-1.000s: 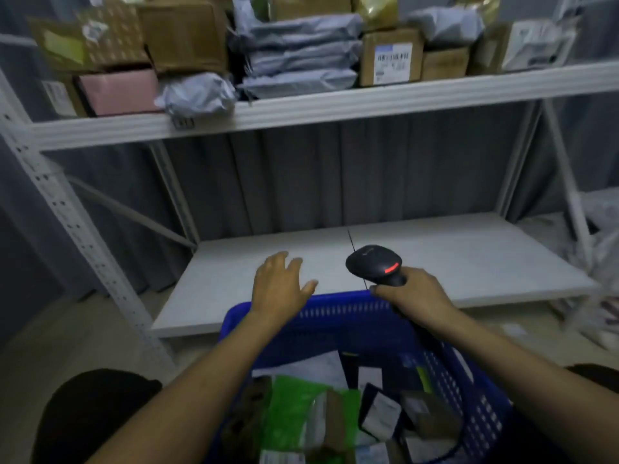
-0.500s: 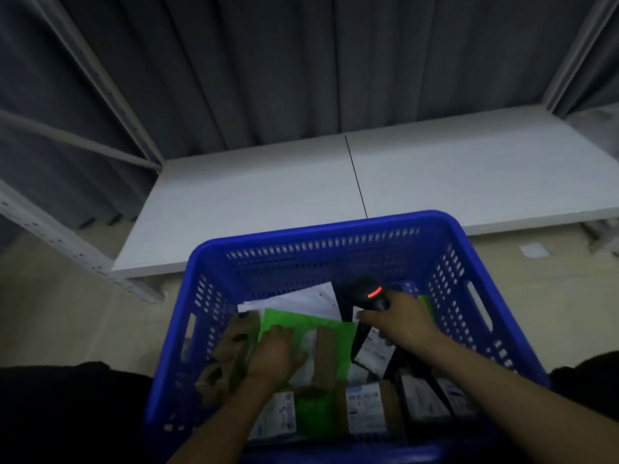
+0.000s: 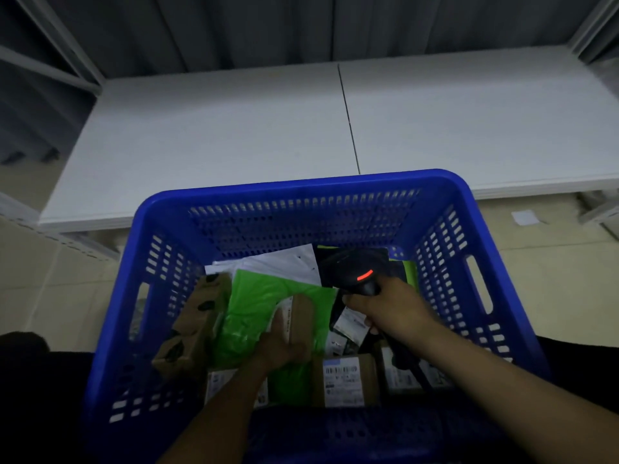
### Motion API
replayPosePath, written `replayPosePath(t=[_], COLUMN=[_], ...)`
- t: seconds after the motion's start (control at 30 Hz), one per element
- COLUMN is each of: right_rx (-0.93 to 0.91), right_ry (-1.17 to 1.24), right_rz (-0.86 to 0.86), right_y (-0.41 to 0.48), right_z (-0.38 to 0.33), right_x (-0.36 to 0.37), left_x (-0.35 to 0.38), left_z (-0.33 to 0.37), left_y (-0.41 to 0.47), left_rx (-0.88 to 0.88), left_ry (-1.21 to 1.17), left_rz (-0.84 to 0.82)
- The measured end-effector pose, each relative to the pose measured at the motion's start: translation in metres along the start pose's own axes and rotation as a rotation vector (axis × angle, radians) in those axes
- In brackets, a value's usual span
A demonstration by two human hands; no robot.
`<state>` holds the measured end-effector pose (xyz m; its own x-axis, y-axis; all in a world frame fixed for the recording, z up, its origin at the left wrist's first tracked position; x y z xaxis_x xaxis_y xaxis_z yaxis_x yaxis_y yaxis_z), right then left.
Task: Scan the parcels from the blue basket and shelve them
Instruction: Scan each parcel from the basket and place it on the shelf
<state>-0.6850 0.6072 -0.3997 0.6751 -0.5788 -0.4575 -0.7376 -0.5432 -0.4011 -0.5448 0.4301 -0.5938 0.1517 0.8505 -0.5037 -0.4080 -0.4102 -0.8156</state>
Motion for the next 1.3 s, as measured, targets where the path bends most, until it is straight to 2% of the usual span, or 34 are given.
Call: replayPosePath(t=[0.23, 0.47, 0.6, 0.73, 0.83, 0.93, 1.1, 1.2, 1.3], right_rx=[-0.031, -0.169, -0.227, -0.194, -0.194, -0.210, -0.301, -0.389, -0.436], right_ry=[0.051, 0.239, 0.512, 0.704, 0.711, 0.582, 0.110, -0.186, -0.266], right_rz=[0.033, 0.088, 0.137, 0.120, 0.117, 0.117, 0.086, 0.029, -0.067], right_y=[-0.004, -0.019, -0.031, -0.036, -0.039, -0.042, -0.039, -0.039, -0.040], right_z=[-0.008, -0.028, -0.039, -0.041, -0.042, -0.043, -0.042, -0.045, -0.049], right_x=[0.002, -0.006, -0.012, -0.016, -0.019, -0.025, -0.035, -0.037, -0.035], left_x=[-0.026, -0.065, -0.075, -0.078, -0.083, -0.098, -0.134, -0.153, -0.163], left_z=[0.041, 0.089, 0.097, 0.095, 0.093, 0.085, 0.059, 0.042, 0.028], left_y=[-0.035, -0.111, -0.154, -0.176, -0.181, -0.180, -0.180, -0.180, -0.176], left_rx=[0.043, 0.404, 0.514, 0.540, 0.541, 0.479, 0.396, 0.365, 0.346], left_ry=[-0.345, -0.662, -0.827, -1.028, -1.024, -0.964, -0.822, -0.808, -0.812], left_rz=[0.021, 0.071, 0.091, -0.096, -0.113, 0.017, 0.275, 0.339, 0.369])
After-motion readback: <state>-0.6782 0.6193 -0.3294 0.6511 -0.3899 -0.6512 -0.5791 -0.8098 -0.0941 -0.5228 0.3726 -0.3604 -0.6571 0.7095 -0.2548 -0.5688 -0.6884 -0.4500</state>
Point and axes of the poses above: each hand's wrist, its own y-axis towards the middle knuckle, its own x-axis out of the palm, z = x × y, the point moved 2 cm from there along y, towards the middle knuckle, and after that the axes turned 13 degrees about -x, right-handed, at the moved point
